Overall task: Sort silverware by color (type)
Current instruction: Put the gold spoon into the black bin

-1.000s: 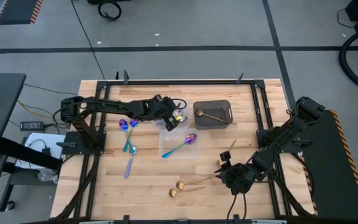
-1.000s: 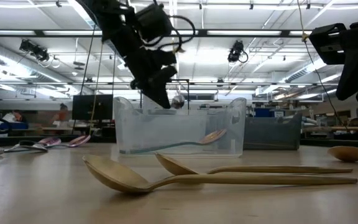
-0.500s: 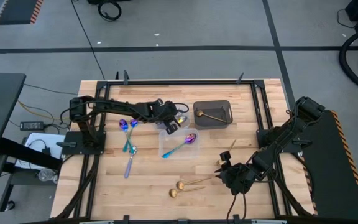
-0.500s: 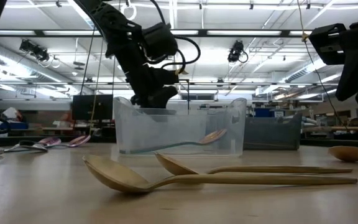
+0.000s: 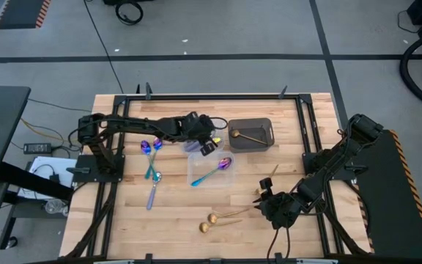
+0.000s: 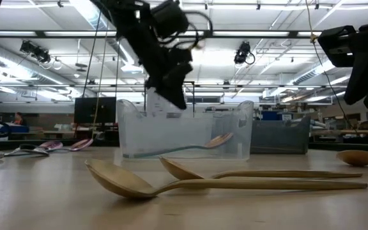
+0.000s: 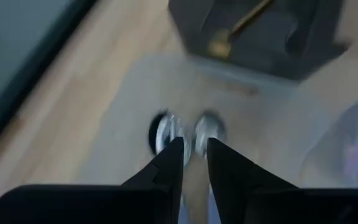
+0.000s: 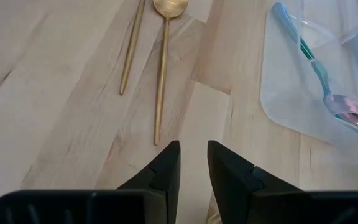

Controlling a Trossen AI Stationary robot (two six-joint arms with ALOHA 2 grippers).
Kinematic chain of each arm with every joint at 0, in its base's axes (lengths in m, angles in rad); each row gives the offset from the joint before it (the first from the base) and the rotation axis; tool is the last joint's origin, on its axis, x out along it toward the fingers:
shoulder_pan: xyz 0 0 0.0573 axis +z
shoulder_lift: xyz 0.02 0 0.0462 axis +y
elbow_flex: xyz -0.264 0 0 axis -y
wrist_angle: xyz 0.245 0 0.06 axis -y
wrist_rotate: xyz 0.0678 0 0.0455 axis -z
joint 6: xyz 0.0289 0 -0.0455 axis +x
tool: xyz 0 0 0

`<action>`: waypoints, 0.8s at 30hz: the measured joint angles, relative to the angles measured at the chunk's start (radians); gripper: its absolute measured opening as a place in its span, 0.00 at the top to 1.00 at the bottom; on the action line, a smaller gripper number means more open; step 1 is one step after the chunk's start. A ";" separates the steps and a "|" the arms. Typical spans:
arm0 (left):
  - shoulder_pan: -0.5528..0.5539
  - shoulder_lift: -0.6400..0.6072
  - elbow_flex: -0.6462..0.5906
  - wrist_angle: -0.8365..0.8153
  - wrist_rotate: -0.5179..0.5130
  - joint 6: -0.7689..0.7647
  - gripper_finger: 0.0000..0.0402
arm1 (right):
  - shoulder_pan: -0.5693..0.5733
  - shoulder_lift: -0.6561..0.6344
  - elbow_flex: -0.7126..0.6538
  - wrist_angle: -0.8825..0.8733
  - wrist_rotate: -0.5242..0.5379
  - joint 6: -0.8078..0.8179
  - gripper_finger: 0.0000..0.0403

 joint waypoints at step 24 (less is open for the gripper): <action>-0.349 -0.011 0.075 -0.007 -0.017 0.018 0.81 | -0.097 0.000 0.107 -0.448 -0.172 0.044 0.76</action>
